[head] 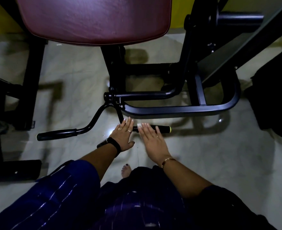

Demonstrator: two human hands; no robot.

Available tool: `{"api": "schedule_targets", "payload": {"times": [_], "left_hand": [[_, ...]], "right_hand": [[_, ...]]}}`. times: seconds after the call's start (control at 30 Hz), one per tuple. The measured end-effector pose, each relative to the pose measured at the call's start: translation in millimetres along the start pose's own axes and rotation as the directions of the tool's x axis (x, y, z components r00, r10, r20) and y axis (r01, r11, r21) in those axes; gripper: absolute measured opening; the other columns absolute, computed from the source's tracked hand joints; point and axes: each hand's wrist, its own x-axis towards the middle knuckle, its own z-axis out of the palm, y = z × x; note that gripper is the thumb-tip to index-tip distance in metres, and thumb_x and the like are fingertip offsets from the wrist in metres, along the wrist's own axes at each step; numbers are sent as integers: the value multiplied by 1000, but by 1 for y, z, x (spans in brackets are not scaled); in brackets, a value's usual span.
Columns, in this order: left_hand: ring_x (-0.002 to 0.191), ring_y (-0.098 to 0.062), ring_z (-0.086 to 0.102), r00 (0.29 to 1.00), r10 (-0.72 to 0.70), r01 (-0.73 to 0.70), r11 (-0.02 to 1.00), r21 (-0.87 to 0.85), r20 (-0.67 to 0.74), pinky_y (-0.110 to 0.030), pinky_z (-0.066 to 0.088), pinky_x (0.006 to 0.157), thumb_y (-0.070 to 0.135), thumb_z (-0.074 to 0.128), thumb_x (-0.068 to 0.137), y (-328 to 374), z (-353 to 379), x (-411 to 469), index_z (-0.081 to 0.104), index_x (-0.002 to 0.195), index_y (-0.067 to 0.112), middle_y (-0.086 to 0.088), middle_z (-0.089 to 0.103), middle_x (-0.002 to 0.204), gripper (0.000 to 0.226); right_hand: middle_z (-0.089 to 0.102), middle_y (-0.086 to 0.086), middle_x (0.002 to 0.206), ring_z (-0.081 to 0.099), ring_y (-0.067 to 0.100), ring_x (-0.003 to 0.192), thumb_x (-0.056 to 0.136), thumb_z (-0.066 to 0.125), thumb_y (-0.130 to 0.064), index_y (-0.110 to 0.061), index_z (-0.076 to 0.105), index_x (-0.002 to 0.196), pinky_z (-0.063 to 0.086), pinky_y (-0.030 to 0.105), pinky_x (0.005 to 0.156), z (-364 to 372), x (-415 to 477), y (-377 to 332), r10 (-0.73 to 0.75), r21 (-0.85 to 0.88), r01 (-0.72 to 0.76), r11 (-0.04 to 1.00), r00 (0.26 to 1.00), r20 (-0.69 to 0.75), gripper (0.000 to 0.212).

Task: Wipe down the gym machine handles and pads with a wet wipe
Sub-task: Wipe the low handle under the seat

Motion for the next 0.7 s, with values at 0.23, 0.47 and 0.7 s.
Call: {"api": "schedule_targets", "payload": {"times": [0.23, 0.47, 0.7], "left_hand": [[150, -26, -9, 998, 35, -36, 999, 11, 60, -39, 3, 121, 50, 48, 95, -5, -9, 0, -13, 154, 9, -10, -12, 163, 94], [150, -25, -10, 998, 28, -28, 1000, -3, 49, -38, 2, 120, 49, 48, 96, -4, -4, 2, -10, 154, 9, -8, -11, 163, 91], [150, -27, -9, 999, 54, -54, 998, 21, -2, -38, 4, 121, 45, 44, 98, -7, 1, 0, -12, 153, 7, -10, -10, 163, 87]], "right_hand": [[25, 20, 155, 20, 35, 145, 79, 48, -9, -1, 19, 150, -5, 47, 116, 1, -11, 30, 299, 2, -299, 954, 954, 4, 77], [13, 19, 158, 6, 35, 147, 94, 43, -23, -4, 8, 152, -15, 49, 113, -15, 29, -20, 91, 9, -92, 996, 995, 44, 70], [18, 9, 159, 13, 24, 146, 66, 56, -6, -11, 16, 152, -4, 47, 117, 14, -17, 27, 144, -17, -144, 989, 990, -9, 95]]}}
